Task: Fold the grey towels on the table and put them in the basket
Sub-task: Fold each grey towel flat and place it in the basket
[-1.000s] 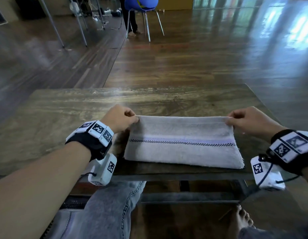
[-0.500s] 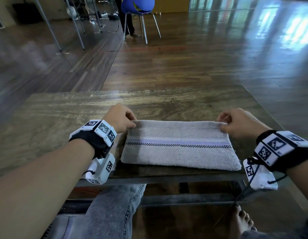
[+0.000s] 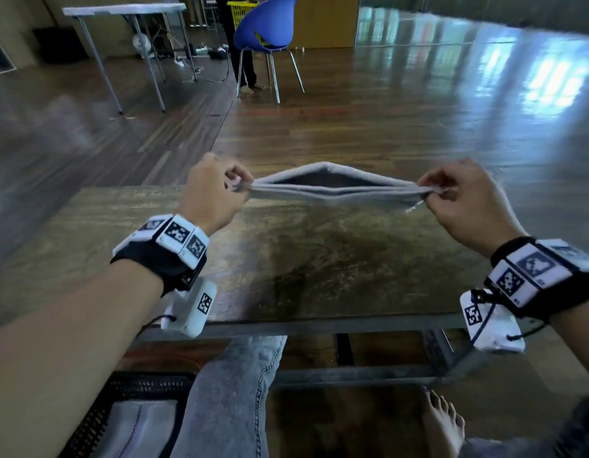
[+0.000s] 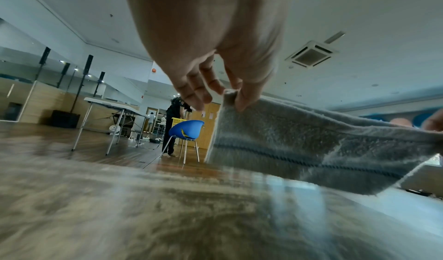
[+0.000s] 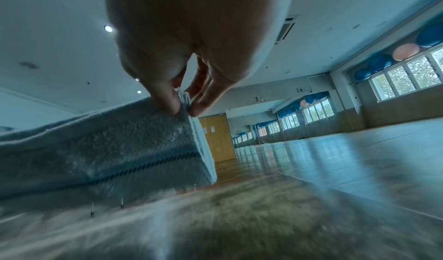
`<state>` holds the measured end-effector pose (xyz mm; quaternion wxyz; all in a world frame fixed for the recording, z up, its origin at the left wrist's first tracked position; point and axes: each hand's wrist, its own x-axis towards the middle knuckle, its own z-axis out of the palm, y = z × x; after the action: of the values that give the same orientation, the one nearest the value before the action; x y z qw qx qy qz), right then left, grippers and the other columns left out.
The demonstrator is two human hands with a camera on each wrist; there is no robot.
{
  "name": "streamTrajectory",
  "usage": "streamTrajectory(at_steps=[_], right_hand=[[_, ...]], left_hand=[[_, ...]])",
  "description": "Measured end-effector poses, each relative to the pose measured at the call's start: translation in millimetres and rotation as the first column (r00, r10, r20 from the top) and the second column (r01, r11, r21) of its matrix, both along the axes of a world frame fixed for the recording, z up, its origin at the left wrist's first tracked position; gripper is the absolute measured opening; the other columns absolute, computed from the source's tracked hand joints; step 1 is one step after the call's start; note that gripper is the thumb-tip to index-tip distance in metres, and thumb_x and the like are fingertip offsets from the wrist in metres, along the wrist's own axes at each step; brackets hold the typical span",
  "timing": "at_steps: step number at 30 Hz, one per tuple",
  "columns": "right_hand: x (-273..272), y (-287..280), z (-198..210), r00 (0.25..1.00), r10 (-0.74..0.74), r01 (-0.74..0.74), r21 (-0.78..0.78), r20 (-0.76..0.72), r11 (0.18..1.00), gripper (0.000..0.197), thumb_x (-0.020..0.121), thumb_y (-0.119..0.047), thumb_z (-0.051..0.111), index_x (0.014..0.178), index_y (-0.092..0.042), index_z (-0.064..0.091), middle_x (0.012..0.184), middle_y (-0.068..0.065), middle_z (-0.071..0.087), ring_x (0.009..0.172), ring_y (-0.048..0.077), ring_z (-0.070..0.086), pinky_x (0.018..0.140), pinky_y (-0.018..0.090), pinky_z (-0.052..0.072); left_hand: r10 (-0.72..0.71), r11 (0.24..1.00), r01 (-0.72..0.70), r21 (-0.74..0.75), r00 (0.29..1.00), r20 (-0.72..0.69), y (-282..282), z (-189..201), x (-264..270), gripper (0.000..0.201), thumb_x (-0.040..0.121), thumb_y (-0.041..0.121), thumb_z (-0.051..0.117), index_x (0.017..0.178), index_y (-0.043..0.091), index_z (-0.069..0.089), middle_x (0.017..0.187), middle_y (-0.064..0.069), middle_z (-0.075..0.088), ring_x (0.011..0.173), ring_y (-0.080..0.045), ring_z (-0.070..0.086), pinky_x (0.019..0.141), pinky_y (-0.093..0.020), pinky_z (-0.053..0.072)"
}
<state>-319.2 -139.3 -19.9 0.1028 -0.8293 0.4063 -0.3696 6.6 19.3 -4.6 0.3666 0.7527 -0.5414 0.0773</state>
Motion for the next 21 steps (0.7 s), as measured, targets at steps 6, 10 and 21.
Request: streamTrajectory(at_steps=[6, 10, 21], right_hand=[[-24.7, 19.2, -65.4, 0.947, 0.084, 0.036, 0.361, -0.311, 0.932, 0.033, 0.078, -0.003, 0.072, 0.103, -0.022, 0.065, 0.105, 0.007, 0.064, 0.099, 0.022, 0.059, 0.09, 0.035, 0.046], [-21.4, 22.3, -96.4, 0.952, -0.119, 0.234, 0.419, -0.282, 0.877, 0.01, 0.087, -0.025, 0.068, 0.092, -0.019, 0.063, 0.082, -0.008, 0.062, 0.089, 0.02, 0.057, 0.08, 0.027, 0.038], [-5.9, 17.2, -94.3, 0.934, -0.238, 0.343, 0.484, -0.266, 0.805, 0.023, 0.091, -0.03, 0.067, 0.074, -0.016, 0.066, 0.089, 0.008, 0.068, 0.088, 0.025, 0.058, 0.075, 0.031, 0.042]], left_hand=[[0.06, 0.889, 0.084, 0.449, 0.953, -0.298, 23.1, -75.1, -2.0, 0.024, 0.076, 0.009, 0.074, 0.097, 0.012, 0.063, 0.081, -0.005, 0.061, 0.071, -0.022, 0.053, 0.06, -0.027, 0.04], [0.227, 0.863, -0.082, 0.498, 0.944, -0.238, 21.0, -106.5, -7.2, 0.022, 0.083, 0.03, 0.07, 0.074, 0.014, 0.059, 0.064, 0.002, 0.056, 0.065, -0.019, 0.053, 0.055, -0.028, 0.036], [0.302, 0.858, -0.164, 0.486, 0.927, -0.22, 7.2, -104.4, -14.3, 0.043, 0.085, 0.022, 0.069, 0.048, 0.011, 0.049, 0.047, -0.007, 0.049, 0.043, -0.021, 0.045, 0.044, -0.026, 0.034]])
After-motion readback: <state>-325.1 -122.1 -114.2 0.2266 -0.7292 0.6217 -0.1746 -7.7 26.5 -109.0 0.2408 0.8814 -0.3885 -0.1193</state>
